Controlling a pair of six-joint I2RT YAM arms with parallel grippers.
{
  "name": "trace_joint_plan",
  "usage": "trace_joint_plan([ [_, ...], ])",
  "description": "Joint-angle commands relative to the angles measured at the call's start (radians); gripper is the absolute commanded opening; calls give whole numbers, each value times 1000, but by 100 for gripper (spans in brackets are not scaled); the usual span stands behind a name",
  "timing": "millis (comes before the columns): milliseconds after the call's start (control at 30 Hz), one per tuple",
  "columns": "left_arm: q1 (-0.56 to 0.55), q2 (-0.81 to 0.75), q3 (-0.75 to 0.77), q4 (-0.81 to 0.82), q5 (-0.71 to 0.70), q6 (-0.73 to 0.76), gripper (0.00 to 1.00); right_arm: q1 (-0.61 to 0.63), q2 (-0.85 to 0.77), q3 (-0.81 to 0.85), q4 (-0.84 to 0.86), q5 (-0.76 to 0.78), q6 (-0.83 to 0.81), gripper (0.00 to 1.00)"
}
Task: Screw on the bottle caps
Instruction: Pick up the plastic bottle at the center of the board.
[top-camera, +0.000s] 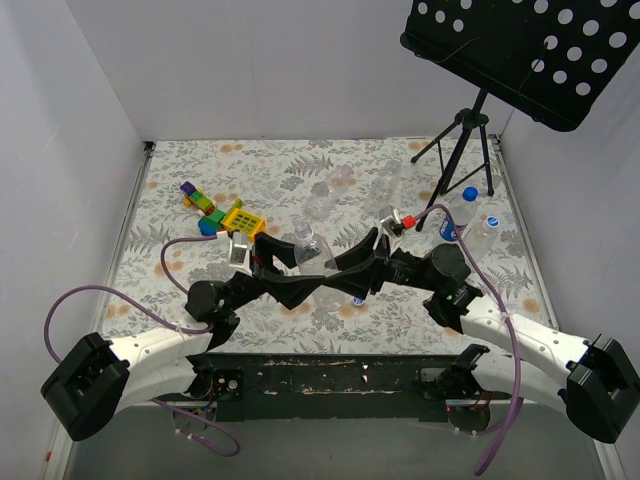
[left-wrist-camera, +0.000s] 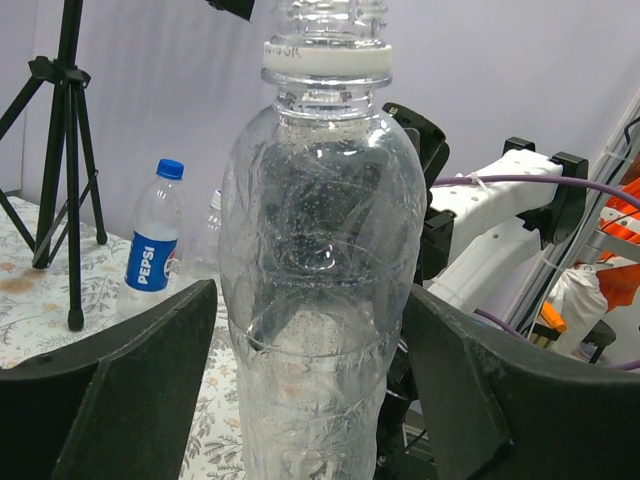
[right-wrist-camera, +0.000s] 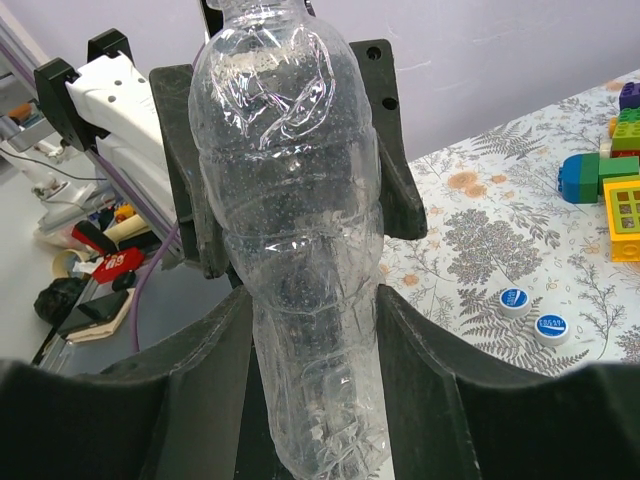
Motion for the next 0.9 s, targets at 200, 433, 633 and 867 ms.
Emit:
trace_joint_plan([
  [200,-7,-60,32,-29,-62,37,54,10,-10,-9,22,23,-21,57],
  [433,-9,-218,103,-460,-272,169,39,7,-79,66,-303,191,-159,79],
  [633,-7,-264,298,-1001,-502,320,38,6,-66,197,-725,460,-260,89],
  [867,-6,-240,467,-1404,-659,421,37,6,56,346,-1115,619,-385,87],
])
